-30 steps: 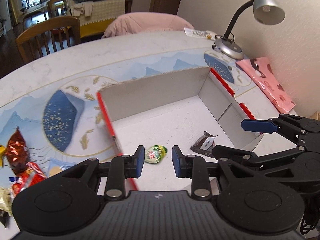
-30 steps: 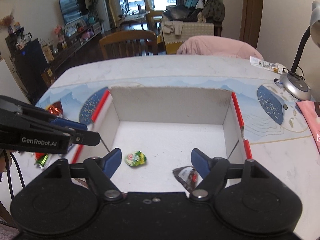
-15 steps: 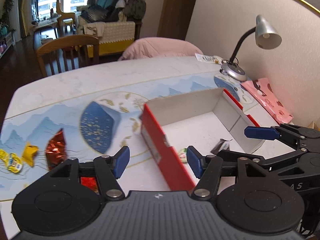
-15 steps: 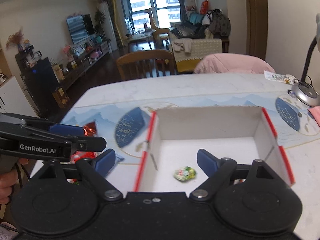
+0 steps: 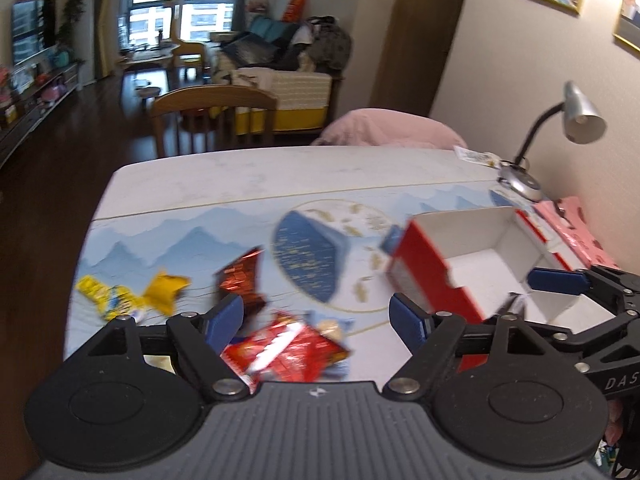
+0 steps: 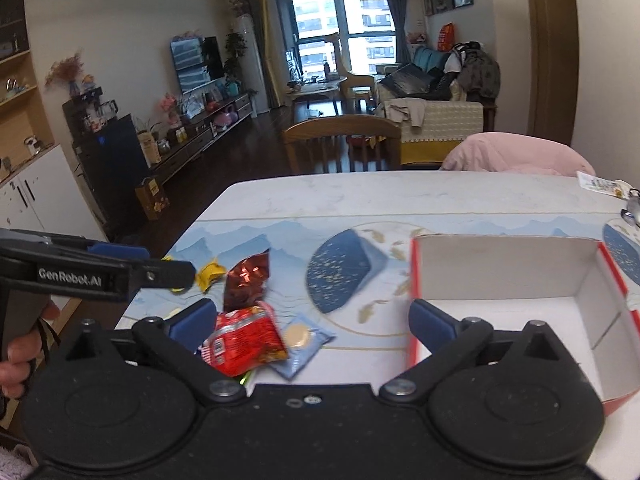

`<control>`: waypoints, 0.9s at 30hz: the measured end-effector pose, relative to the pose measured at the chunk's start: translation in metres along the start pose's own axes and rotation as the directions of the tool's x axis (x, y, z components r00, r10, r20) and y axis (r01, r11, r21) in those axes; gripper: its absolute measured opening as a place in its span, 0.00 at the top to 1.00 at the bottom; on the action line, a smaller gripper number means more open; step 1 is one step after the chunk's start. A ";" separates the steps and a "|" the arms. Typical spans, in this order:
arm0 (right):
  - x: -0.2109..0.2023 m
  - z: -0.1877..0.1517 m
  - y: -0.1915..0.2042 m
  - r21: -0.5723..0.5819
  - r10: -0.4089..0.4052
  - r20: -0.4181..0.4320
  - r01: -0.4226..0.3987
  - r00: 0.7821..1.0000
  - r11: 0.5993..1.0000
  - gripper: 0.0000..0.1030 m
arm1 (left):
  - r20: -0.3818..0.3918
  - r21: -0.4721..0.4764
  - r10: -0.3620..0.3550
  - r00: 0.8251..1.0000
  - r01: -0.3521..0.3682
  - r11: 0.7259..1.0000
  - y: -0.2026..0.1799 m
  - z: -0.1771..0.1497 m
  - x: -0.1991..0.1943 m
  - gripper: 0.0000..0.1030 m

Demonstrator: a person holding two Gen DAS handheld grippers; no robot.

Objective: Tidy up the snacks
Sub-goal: 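Move both tools back from the box toward the snack pile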

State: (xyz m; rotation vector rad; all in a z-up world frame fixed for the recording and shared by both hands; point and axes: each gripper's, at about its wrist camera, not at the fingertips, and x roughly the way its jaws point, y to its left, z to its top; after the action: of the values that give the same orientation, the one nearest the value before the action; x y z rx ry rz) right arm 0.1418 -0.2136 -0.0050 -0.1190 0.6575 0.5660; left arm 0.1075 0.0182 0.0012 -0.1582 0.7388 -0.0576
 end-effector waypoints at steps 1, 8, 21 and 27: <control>0.004 -0.001 0.004 -0.003 0.002 -0.006 -0.002 1.000 1.000 0.00 | -0.003 -0.004 0.015 1.000 -0.015 1.000 0.009 -0.001 0.000 0.22; 0.036 -0.010 0.028 0.011 0.012 -0.078 -0.011 0.997 1.000 0.00 | -0.029 0.032 0.092 0.995 -0.091 0.995 0.063 -0.017 0.007 0.22; 0.085 -0.031 0.072 -0.222 0.057 -0.182 -0.097 0.982 0.970 0.00 | -0.131 0.043 0.134 0.982 -0.129 0.991 0.105 -0.045 0.043 0.22; 0.121 -0.037 0.092 -0.345 0.065 -0.236 -0.146 0.970 0.927 0.00 | -0.164 0.054 0.139 0.977 -0.131 0.990 0.108 -0.051 0.054 0.22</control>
State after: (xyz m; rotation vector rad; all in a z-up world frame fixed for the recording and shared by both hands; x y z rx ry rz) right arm 0.1512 -0.0908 -0.1013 -0.4996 0.7741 0.7829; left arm 0.1126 0.1122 -0.0890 -0.0622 0.9142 0.0433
